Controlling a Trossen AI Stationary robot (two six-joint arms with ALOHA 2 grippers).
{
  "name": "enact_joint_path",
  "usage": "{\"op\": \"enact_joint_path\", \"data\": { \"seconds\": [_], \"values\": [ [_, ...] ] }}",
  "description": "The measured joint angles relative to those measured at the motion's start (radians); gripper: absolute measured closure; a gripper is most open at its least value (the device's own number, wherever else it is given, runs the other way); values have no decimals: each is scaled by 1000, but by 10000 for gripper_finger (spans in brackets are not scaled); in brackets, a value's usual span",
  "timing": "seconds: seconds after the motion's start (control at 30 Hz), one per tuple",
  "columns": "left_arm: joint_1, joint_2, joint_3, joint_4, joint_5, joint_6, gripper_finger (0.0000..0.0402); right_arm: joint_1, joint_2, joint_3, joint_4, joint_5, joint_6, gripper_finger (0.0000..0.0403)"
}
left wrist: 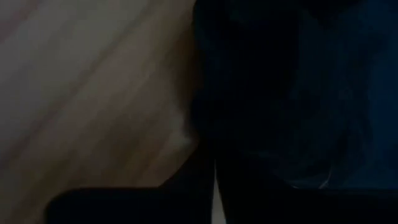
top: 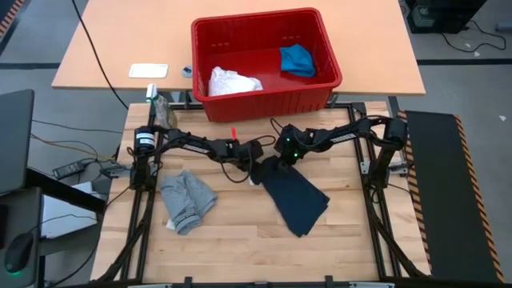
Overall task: Fold laundry
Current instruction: Fold the black pants
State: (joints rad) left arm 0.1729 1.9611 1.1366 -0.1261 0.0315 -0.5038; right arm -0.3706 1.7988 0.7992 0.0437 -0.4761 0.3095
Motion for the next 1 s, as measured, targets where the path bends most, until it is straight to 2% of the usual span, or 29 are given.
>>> {"op": "enact_joint_path", "data": {
  "seconds": [0.17,0.33,0.57,0.73,0.87,1.0],
  "values": [
    [34,-50,-1,-5,-3,30,395,-21,-65,0,9,15,7,391],
    [72,-179,2,-12,-8,94,399,-36,-198,39,9,127,-45,391],
    [105,-472,5,18,-19,203,400,-10,-449,144,40,365,-257,391],
    [105,-654,6,89,-46,270,401,39,-594,184,32,479,-380,391],
    [73,-702,8,23,-62,237,401,97,-640,166,-94,567,-358,391],
    [-21,-658,5,-117,-77,213,401,207,-643,77,-223,635,-185,391]
  ]
}}
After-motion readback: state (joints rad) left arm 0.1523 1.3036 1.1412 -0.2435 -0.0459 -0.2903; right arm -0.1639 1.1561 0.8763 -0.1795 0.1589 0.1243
